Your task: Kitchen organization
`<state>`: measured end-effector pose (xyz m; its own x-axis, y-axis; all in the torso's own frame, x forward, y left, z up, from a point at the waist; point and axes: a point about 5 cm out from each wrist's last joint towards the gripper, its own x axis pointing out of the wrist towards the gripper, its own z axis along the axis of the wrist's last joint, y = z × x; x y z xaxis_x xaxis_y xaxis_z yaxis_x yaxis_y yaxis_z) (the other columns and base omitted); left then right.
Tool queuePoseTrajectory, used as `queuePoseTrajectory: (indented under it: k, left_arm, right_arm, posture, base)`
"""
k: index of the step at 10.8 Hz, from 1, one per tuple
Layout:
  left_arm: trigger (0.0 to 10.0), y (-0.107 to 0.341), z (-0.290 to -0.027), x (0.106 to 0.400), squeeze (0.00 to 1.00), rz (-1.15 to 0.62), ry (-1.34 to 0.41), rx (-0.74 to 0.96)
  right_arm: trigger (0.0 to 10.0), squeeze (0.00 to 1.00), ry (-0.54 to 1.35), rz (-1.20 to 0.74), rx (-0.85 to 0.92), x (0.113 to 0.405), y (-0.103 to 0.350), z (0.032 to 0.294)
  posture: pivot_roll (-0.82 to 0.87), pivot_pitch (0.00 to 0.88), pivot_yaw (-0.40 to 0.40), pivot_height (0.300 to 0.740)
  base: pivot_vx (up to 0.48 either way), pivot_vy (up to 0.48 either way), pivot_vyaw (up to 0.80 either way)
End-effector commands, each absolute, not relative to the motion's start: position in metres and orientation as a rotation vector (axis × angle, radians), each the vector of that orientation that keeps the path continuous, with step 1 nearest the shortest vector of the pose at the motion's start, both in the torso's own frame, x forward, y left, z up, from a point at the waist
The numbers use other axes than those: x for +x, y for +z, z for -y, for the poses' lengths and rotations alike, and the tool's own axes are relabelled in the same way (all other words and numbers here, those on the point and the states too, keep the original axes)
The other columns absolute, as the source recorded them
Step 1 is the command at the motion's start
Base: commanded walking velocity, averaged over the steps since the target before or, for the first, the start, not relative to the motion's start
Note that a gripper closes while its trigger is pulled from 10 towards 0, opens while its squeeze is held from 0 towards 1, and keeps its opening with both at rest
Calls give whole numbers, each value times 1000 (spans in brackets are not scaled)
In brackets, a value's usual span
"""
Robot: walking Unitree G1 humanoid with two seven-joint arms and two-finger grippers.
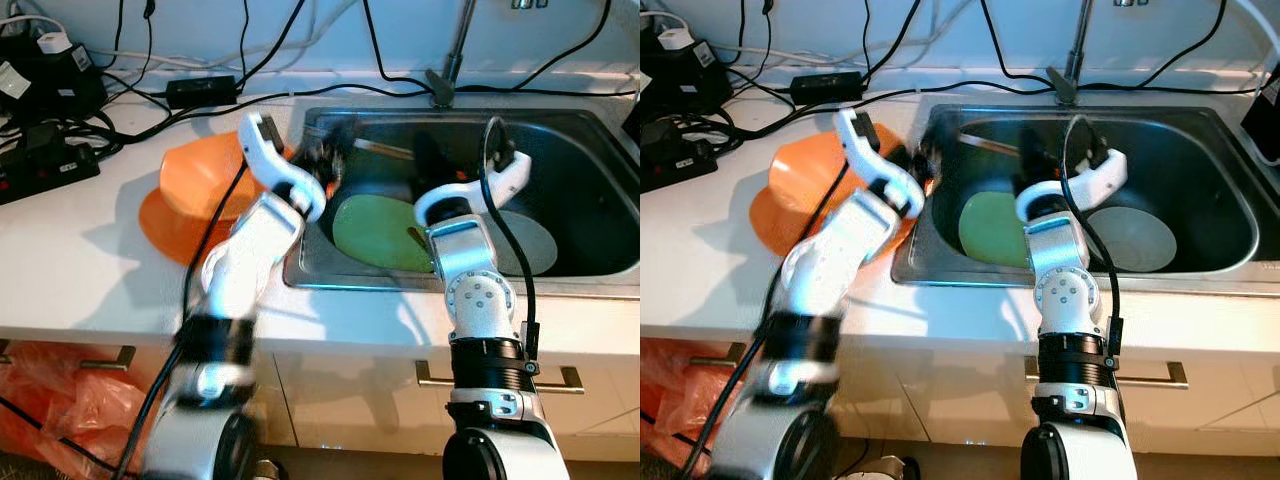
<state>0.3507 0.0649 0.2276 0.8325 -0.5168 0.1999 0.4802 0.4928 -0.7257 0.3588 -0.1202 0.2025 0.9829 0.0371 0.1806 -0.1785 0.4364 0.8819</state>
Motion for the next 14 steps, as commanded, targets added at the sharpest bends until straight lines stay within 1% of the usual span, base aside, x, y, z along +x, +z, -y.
queuePoseTrajectory:
  k: [1,2,3,4,5,6,7,9,10,11,12,13,14]
  left_arm:
    - [10000,233,-66,346,1000,-20,-634,-784]
    - [10000,233,-70,341,1000,-10,-637,-708]
    - [10000,232,-78,335,1000,15,-633,-573]
    - [10000,232,-80,332,1000,22,-630,-540]
    - [10000,225,-87,326,1000,30,-632,-264]
    - [10000,223,-88,324,1000,20,-636,-213]
    - [10000,216,-90,319,1000,10,-658,-133]
    - [10000,209,-89,312,1000,-6,-713,1]
    - [10000,209,-88,311,1000,-4,-720,12]
    - [10000,208,-87,310,1000,3,-729,45]
    - [10000,207,-87,310,1000,2,-734,65]
    - [10000,208,-88,310,1000,9,-741,96]
    - [10000,208,-88,310,1000,12,-739,102]
  right_arm:
    - [0,0,107,164,1089,362,208,122]
    - [0,0,72,178,1059,363,206,131]
    - [0,0,17,202,975,364,204,144]
    - [0,0,3,212,944,364,203,147]
    - [0,0,-82,170,765,365,191,156]
    - [0,0,-105,156,725,365,188,158]
    - [0,0,-182,75,585,366,175,164]
    - [118,0,-252,-7,363,366,157,172]
    - [118,0,-267,-18,343,366,154,174]
    - [706,0,-268,-10,307,366,155,174]
    - [8078,0,-249,-20,238,369,155,172]
    - [10000,1000,-252,-22,235,369,155,172]
    - [10000,1000,-257,-15,208,370,156,172]
  posture:
    - [87,61,65,740]
    - [93,63,63,740]
    - [93,63,63,740]
    - [93,63,63,740]
    - [93,63,63,740]
    - [104,66,59,740]
    - [104,66,59,740]
    - [108,66,59,740]
    - [108,66,59,740]
    - [108,65,58,740]
    - [108,59,57,740]
    - [108,59,57,740]
    - [109,57,56,740]
  base:
    - [0,0,0]
    - [0,0,0]
    - [0,0,0]
    - [0,0,0]
    - [0,0,0]
    - [0,0,0]
    - [0,0,0]
    - [0,0,0]
    - [0,0,0]
    - [0,0,0]
    - [0,0,0]
    - [0,0,0]
    - [0,0,0]
